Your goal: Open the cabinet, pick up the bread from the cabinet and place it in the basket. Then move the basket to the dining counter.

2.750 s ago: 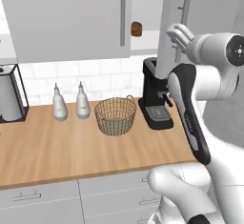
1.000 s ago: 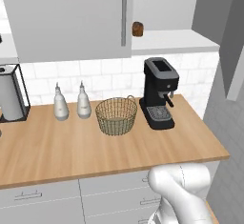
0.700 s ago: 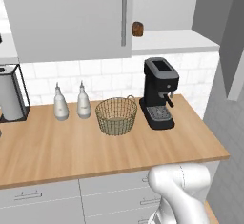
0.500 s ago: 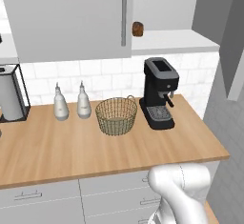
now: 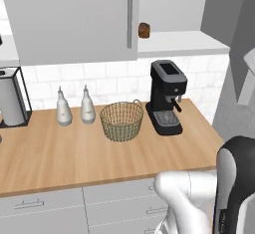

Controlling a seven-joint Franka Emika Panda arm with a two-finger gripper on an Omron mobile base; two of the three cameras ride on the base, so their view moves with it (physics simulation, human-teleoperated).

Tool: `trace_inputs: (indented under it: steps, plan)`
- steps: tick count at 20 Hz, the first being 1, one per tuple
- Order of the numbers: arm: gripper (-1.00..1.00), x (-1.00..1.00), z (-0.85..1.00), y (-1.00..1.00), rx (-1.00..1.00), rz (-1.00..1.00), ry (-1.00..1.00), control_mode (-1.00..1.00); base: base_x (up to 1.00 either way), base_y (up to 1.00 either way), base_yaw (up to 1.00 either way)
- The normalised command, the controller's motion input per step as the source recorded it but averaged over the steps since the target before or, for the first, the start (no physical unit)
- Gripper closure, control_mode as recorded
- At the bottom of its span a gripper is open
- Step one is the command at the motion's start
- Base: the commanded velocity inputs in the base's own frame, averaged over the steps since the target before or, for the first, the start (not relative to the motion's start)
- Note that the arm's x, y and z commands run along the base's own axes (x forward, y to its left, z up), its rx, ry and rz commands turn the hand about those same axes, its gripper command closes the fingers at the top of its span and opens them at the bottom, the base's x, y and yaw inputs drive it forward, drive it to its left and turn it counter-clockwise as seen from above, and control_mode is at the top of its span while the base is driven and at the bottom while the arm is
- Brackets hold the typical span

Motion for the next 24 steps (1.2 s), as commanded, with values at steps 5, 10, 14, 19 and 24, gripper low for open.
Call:
trace_inputs:
  steps: [5,10,14,19,24]
  plan:
    - [1.0,0.48,-0.27,0.66,0.0,-0.58,0.11,-1.0,0.0,0.0,0.0]
    - [1.0,1.0,-0.16,0.0,-0.03,-0.2,0.15,-1.0,0.0,0.0,0.0]
    - [1.0,1.0,-0.19,-0.31,0.0,-0.02,0.17,-1.0,0.0,0.0,0.0]
    - [1.0,0.88,-0.11,-0.08,0.0,-0.02,0.16,-1.0,0.0,0.0,0.0]
    - [1.0,0.71,-0.09,-0.13,0.0,-0.1,0.16,-1.0,0.0,0.0,0.0]
